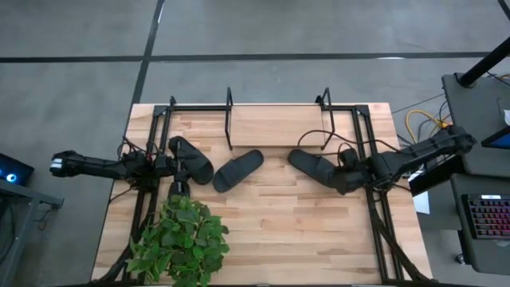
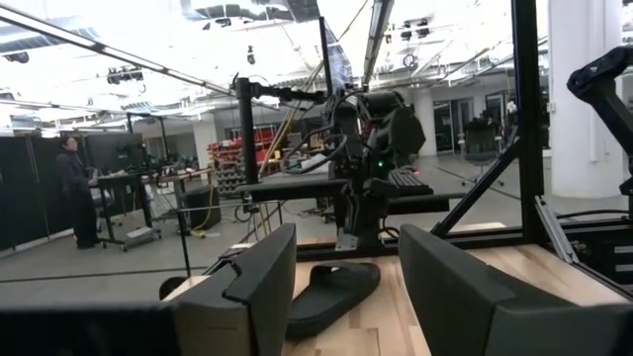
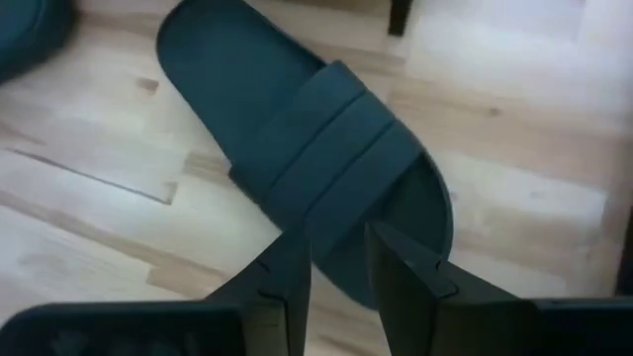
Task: Pick and place slides into the shelf
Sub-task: Put the black slipper on the shelf
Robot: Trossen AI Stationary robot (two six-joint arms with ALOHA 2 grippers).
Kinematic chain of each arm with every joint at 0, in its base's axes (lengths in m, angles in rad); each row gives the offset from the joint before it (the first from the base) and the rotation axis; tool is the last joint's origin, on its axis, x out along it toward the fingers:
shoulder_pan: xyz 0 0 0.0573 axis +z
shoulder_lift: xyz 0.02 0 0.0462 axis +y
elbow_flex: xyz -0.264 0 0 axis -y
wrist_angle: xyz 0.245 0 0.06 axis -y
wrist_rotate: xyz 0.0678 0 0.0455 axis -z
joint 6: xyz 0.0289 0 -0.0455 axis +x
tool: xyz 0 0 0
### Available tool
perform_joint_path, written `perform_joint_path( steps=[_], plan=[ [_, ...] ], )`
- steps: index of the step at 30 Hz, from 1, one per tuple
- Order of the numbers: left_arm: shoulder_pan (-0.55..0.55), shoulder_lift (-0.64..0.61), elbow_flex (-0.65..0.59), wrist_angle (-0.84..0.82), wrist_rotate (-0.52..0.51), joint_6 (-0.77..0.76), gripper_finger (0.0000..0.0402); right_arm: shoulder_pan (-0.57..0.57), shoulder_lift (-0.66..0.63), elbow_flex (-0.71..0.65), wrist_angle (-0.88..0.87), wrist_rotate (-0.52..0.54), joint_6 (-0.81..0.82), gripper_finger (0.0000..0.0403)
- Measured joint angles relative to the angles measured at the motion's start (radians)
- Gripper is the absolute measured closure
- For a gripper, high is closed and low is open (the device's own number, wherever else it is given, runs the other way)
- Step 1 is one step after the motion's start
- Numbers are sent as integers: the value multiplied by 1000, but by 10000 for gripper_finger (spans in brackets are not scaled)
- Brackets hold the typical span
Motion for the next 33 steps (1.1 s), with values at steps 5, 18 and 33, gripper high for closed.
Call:
perform_joint_path(
  steps=[5, 18, 33],
  plan=[
    [0, 1, 0, 0, 0, 0, 235, 63, -39, -11, -4, 2, 102, 277],
    [0, 0, 0, 0, 0, 2, 235, 140, -62, -219, 192, 181, 364, 182],
    [0, 1, 0, 0, 0, 2, 235, 140, -63, -369, 439, 238, 413, 184]
  ],
)
